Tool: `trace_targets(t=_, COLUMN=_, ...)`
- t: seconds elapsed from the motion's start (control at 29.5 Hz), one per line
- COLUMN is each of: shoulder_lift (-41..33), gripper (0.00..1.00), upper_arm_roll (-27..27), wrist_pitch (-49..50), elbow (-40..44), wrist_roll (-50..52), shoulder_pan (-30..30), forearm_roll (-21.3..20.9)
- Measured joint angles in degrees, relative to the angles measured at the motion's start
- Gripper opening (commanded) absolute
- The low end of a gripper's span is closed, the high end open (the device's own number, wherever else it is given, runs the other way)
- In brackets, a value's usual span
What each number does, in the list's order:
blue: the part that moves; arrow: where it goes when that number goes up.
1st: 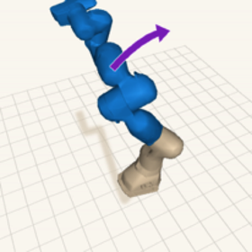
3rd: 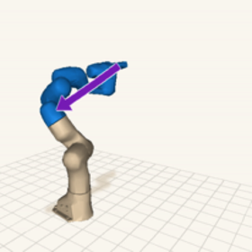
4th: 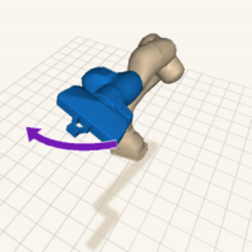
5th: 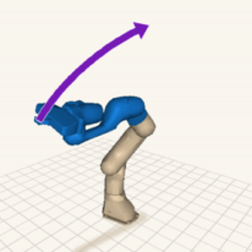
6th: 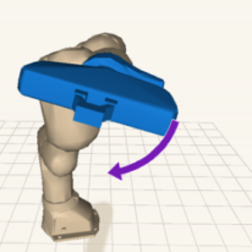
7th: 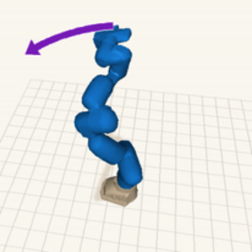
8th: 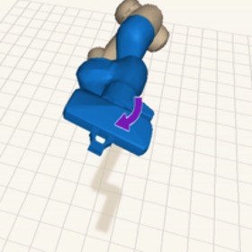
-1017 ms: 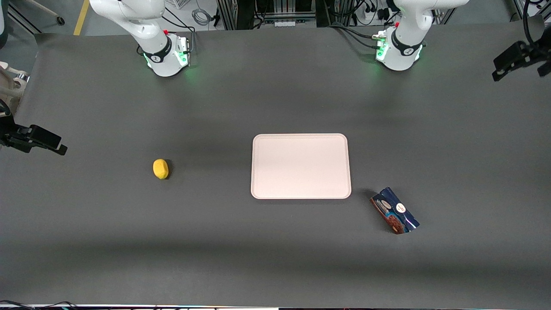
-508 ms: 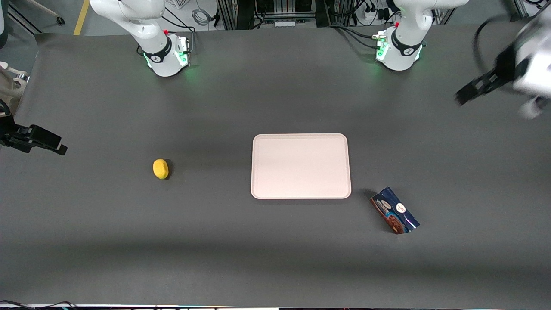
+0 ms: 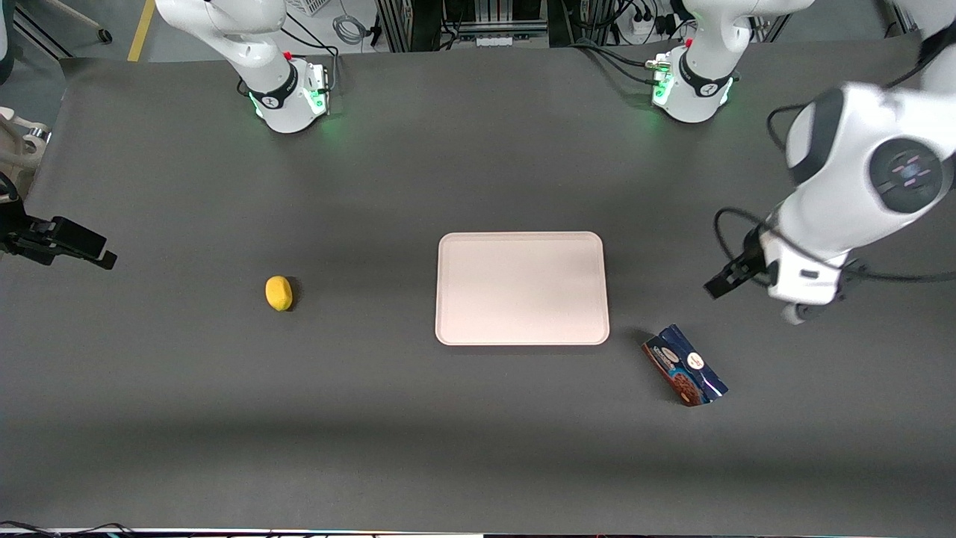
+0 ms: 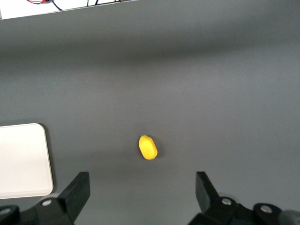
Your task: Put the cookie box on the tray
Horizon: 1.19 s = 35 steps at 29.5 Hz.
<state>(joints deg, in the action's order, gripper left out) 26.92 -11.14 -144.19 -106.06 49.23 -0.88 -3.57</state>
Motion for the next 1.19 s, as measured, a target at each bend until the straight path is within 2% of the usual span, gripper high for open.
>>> trace_targets(t=0.07, shoulder_lift=1.1, gripper=1.00, upper_arm_roll=0.1, wrist_pitch=-1.4, elbow=0.0, wrist_roll=0.0, shoulder_pan=0.0, forearm_roll=-0.6)
trace_targets(t=0.1, shoulder_lift=1.7, gripper=0.86, upper_arm_roll=0.2, wrist_pitch=-2.0, elbow=0.0, wrist_roll=0.0, shoulder_pan=0.0, forearm_roll=-1.1)
trace_targets(t=0.17, shoulder_lift=3.2, gripper=0.40, upper_arm_roll=0.3, wrist_pitch=-3.9, elbow=0.0, wrist_roll=0.0, shoulder_pan=0.0, forearm_roll=-2.3)
trace_targets(t=0.2, shoulder_lift=3.7, gripper=0.21, upper_arm_roll=0.4, wrist_pitch=-4.2, elbow=0.0, wrist_roll=0.0, shoulder_pan=0.0, forearm_roll=-2.5)
trace_targets(t=0.24, shoulder_lift=4.0, gripper=0.08, upper_arm_roll=0.4, wrist_pitch=-4.5, elbow=0.0, wrist_roll=0.0, shoulder_pan=0.0, forearm_roll=-2.6)
trace_targets(t=0.27, shoulder_lift=4.3, gripper=0.00, upper_arm_roll=0.4, wrist_pitch=-4.7, elbow=0.0, wrist_roll=0.0, shoulder_pan=0.0, forearm_roll=-2.7)
trace_targets(t=0.78, shoulder_lift=4.5, gripper=0.00, upper_arm_roll=0.6, wrist_pitch=-2.8, elbow=1.8, wrist_roll=0.0, shoulder_pan=0.1, forearm_roll=-2.9)
trace_targets(t=0.98, shoulder_lift=2.1, gripper=0.00, upper_arm_roll=0.6, wrist_pitch=8.2, elbow=7.1, wrist_roll=-1.0, shoulder_pan=0.1, forearm_roll=-3.3)
trace_targets(t=1.19, shoulder_lift=-5.1, gripper=0.00, upper_arm_roll=0.7, wrist_pitch=25.3, elbow=13.9, wrist_roll=-7.1, shoulder_pan=0.2, forearm_roll=-3.5)
